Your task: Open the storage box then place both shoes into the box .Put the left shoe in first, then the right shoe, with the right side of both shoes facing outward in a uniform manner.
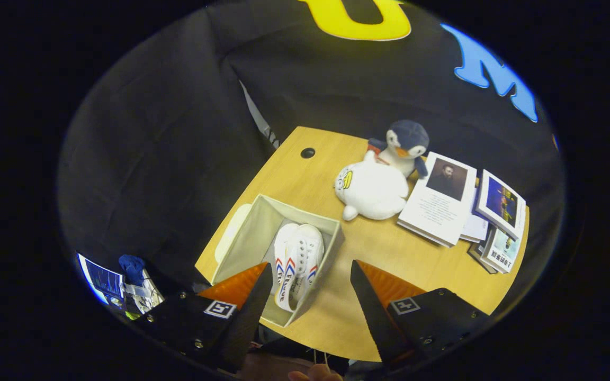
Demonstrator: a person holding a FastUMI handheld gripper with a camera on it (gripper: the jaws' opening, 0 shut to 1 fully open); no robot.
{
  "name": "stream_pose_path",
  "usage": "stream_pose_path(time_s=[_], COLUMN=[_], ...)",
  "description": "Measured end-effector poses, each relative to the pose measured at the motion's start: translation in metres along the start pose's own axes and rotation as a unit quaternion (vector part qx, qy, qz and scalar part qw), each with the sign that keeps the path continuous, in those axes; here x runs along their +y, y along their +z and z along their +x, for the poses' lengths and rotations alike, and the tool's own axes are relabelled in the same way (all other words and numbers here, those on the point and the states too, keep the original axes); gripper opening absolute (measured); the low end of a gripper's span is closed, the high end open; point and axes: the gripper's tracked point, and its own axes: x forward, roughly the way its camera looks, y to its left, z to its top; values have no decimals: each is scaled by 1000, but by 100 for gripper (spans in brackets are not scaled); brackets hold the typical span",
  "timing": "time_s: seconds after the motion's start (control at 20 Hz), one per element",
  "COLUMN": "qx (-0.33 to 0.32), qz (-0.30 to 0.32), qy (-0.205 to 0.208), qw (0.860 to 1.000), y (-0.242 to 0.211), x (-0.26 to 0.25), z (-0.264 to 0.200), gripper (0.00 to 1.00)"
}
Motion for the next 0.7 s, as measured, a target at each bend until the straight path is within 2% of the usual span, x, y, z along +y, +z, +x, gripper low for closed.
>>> stream_pose_path(time_s=[0.15,0.25,0.35,0.5,0.6,0.7], qx=[-86,-158,-239,-340,-396,-427], qz=[35,44,46,46,41,35], qy=[-36,-73,-113,-165,-203,-223], qw=[995,984,963,925,895,876], y=[5,13,22,25,26,24], x=[-35,-61,-84,-105,-109,-98], z=[-44,-79,-117,-171,-208,-242], gripper=[90,90,90,90,90,90])
